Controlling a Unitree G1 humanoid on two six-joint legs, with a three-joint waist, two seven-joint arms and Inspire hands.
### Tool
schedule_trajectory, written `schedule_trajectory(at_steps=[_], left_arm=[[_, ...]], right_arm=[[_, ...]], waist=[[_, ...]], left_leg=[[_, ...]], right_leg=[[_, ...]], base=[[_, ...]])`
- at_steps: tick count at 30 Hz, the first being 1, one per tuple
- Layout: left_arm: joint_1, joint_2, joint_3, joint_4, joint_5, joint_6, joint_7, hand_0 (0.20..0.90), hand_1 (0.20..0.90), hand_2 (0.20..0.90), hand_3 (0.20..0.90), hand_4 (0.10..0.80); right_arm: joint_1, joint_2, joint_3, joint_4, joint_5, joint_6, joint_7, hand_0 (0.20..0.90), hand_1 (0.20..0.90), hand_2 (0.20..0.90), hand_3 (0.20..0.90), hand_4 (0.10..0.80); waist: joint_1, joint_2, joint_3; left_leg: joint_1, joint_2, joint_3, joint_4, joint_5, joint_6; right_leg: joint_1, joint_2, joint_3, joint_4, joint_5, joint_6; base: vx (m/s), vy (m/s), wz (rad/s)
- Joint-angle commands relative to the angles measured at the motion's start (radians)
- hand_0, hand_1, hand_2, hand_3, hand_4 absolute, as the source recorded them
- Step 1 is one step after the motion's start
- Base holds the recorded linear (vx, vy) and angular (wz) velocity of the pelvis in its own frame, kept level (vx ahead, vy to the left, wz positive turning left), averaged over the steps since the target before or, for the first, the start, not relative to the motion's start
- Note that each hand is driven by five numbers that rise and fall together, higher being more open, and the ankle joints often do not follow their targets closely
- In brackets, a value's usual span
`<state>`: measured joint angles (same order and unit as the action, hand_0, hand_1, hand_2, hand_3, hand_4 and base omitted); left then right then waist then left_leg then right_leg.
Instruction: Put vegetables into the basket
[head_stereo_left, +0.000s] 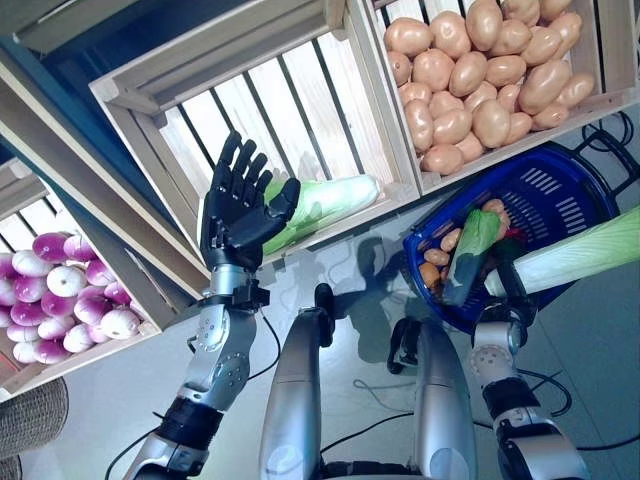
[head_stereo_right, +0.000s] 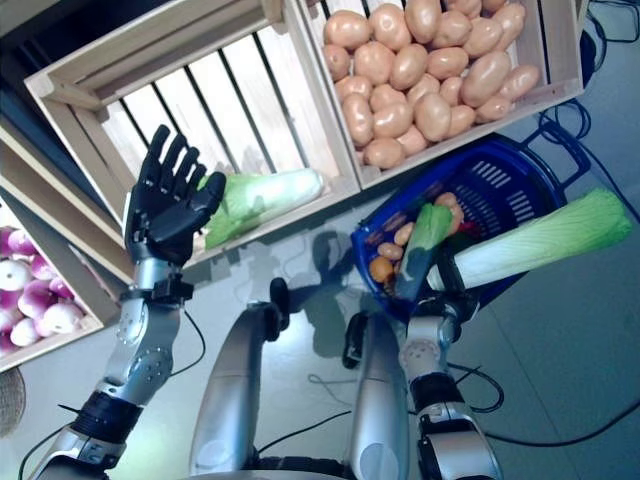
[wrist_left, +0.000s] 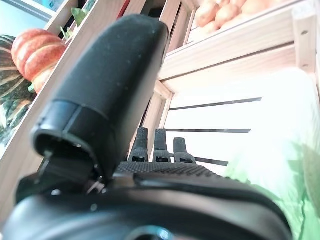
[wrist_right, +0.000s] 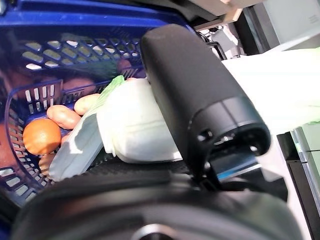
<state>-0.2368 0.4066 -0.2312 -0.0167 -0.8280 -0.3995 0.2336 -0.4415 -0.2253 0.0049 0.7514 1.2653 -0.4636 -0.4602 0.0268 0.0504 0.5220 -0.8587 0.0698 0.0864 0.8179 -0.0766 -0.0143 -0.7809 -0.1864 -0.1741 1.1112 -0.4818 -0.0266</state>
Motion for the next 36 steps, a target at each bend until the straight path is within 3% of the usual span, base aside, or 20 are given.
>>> schedule_trajectory(at_steps=[1, 3, 10, 16, 17, 21, 25, 28, 31, 36], left_arm=[[-0.091, -0.011, 0.018, -0.089, 0.023, -0.097, -0.044, 0.900, 0.900, 0.900, 0.900, 0.800], [-0.104, -0.007, 0.017, -0.088, 0.011, -0.080, -0.062, 0.900, 0.900, 0.900, 0.900, 0.800], [-0.106, 0.019, 0.037, -0.103, 0.008, 0.011, -0.082, 0.900, 0.900, 0.900, 0.900, 0.800], [-0.102, 0.044, 0.056, -0.118, 0.017, 0.060, -0.093, 0.900, 0.900, 0.900, 0.900, 0.800], [-0.102, 0.052, 0.059, -0.119, 0.020, 0.083, -0.087, 0.900, 0.900, 0.900, 0.900, 0.800], [-0.100, 0.072, 0.063, -0.123, 0.070, 0.099, -0.097, 0.900, 0.900, 0.900, 0.900, 0.800], [-0.101, 0.102, 0.067, -0.134, 0.248, 0.047, -0.090, 0.900, 0.900, 0.900, 0.900, 0.800], [-0.118, 0.148, 0.074, -0.147, 0.483, 0.025, -0.056, 0.900, 0.900, 0.900, 0.900, 0.800], [-0.140, 0.196, 0.085, -0.153, 0.632, 0.084, 0.025, 0.900, 0.900, 0.900, 0.900, 0.800], [-0.164, 0.315, 0.125, -0.136, 0.797, 0.180, 0.058, 0.900, 0.900, 0.900, 0.900, 0.800]], right_arm=[[-0.042, -0.075, -0.033, 0.003, -0.047, 0.100, 0.006, 0.300, 0.300, 0.300, 0.300, 0.400], [-0.075, -0.104, -0.035, 0.096, 0.030, 0.237, 0.073, 0.300, 0.300, 0.300, 0.300, 0.400], [-0.136, -0.192, -0.049, 0.316, 0.040, 0.444, 0.174, 0.300, 0.300, 0.300, 0.300, 0.400], [-0.156, -0.225, -0.065, 0.401, 0.054, 0.518, 0.207, 0.300, 0.300, 0.300, 0.300, 0.400], [-0.156, -0.225, -0.069, 0.410, 0.091, 0.533, 0.202, 0.900, 0.900, 0.900, 0.900, 0.800], [-0.146, -0.214, -0.087, 0.399, 0.130, 0.537, 0.136, 0.900, 0.900, 0.900, 0.900, 0.800], [-0.136, -0.206, -0.100, 0.374, 0.148, 0.485, 0.102, 0.900, 0.900, 0.900, 0.900, 0.800], [-0.115, -0.186, -0.106, 0.321, 0.134, 0.399, 0.042, 0.900, 0.900, 0.900, 0.900, 0.800], [-0.063, -0.168, -0.118, 0.287, 0.128, 0.351, 0.025, 0.900, 0.900, 0.900, 0.900, 0.800], [0.097, -0.112, -0.105, 0.139, 0.144, 0.295, 0.152, 0.900, 0.900, 0.900, 0.900, 0.800]], waist=[[0.014, 0.018, -0.002], [0.027, 0.020, -0.002], [0.065, 0.010, -0.002], [0.085, 0.005, -0.002], [0.088, 0.002, -0.002], [0.089, -0.004, -0.002], [0.085, -0.002, -0.002], [0.074, 0.005, -0.002], [0.058, 0.011, -0.002], [0.015, 0.014, -0.002]], left_leg=[[0.042, -0.020, 0.020, 0.205, -0.265, 0.054], [0.026, -0.023, 0.018, 0.221, -0.266, 0.056], [0.001, -0.039, 0.004, 0.249, -0.270, 0.064], [-0.004, -0.046, 0.002, 0.251, -0.267, 0.071], [-0.003, -0.045, 0.002, 0.247, -0.265, 0.072], [0.007, -0.043, 0.002, 0.230, -0.255, 0.067], [0.015, -0.036, 0.006, 0.216, -0.252, 0.067], [0.029, -0.032, 0.011, 0.206, -0.254, 0.066], [0.042, -0.026, 0.016, 0.197, -0.251, 0.063], [0.058, -0.005, 0.030, 0.185, -0.244, 0.057]], right_leg=[[0.007, -0.005, -0.043, -0.073, 0.156, -0.018], [-0.009, -0.011, -0.048, -0.059, 0.158, -0.017], [-0.033, -0.018, -0.061, -0.029, 0.161, -0.013], [-0.041, -0.022, -0.069, -0.021, 0.169, -0.009], [-0.039, -0.023, -0.072, -0.025, 0.173, -0.007], [-0.028, -0.017, -0.074, -0.042, 0.188, 0.003], [-0.019, -0.014, -0.070, -0.058, 0.190, 0.003], [-0.009, -0.010, -0.062, -0.064, 0.185, 0.002], [0.001, -0.005, -0.055, -0.068, 0.181, 0.003], [0.007, 0.007, -0.035, -0.076, 0.180, 0.009]], base=[[0.000, 0.000, 0.00], [0.009, -0.017, 0.02], [0.042, -0.045, 0.10], [0.039, -0.048, 0.07], [0.034, -0.055, 0.06], [0.042, -0.039, 0.07], [0.017, 0.005, 0.00], [0.023, 0.046, -0.01], [0.035, 0.084, -0.02], [0.015, 0.096, -0.08]])
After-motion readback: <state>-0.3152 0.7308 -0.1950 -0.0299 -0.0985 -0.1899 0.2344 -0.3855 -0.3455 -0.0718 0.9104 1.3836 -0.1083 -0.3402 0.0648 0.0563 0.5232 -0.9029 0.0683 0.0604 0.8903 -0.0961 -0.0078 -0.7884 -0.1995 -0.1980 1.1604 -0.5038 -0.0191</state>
